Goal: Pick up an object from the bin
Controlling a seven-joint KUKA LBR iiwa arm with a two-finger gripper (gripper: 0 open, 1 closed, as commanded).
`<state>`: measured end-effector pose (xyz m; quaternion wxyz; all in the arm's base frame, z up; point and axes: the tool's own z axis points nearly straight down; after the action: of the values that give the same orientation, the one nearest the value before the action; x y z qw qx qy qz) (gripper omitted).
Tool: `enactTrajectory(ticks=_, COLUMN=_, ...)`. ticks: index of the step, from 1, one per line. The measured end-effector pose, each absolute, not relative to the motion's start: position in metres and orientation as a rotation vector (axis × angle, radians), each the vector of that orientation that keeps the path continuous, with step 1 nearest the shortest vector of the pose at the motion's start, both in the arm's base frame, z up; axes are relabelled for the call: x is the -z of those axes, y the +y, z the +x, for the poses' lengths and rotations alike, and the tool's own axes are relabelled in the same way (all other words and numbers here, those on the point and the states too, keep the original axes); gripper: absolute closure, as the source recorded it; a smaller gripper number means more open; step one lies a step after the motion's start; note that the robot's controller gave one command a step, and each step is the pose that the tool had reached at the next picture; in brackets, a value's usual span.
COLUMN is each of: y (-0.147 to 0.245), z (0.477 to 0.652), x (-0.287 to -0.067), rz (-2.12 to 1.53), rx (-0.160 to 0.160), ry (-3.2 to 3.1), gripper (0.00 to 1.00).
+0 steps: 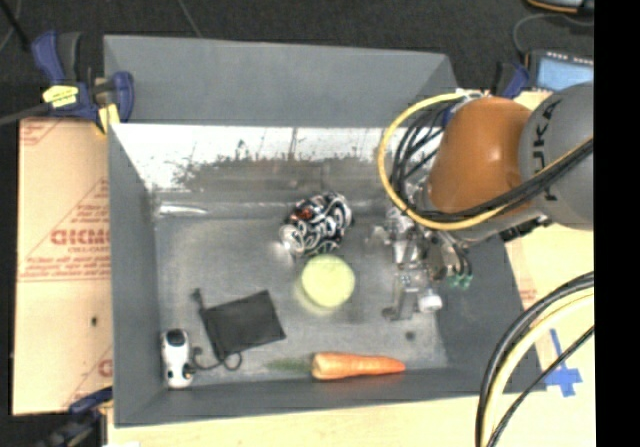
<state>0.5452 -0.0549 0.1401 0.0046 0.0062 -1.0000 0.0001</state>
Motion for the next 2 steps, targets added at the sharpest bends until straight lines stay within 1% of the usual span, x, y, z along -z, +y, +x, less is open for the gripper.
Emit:
enactTrajectory(ticks=1, y=-0.053, z=0.553, x=-0.164, rz=0.009, rx=-0.002, ry=-3.153, gripper=0.0)
enactTrajectory(ticks=2, y=-0.028, z=0.571, x=-0.112, rz=0.152, rx=-0.003, ry=-3.145, gripper=0.0)
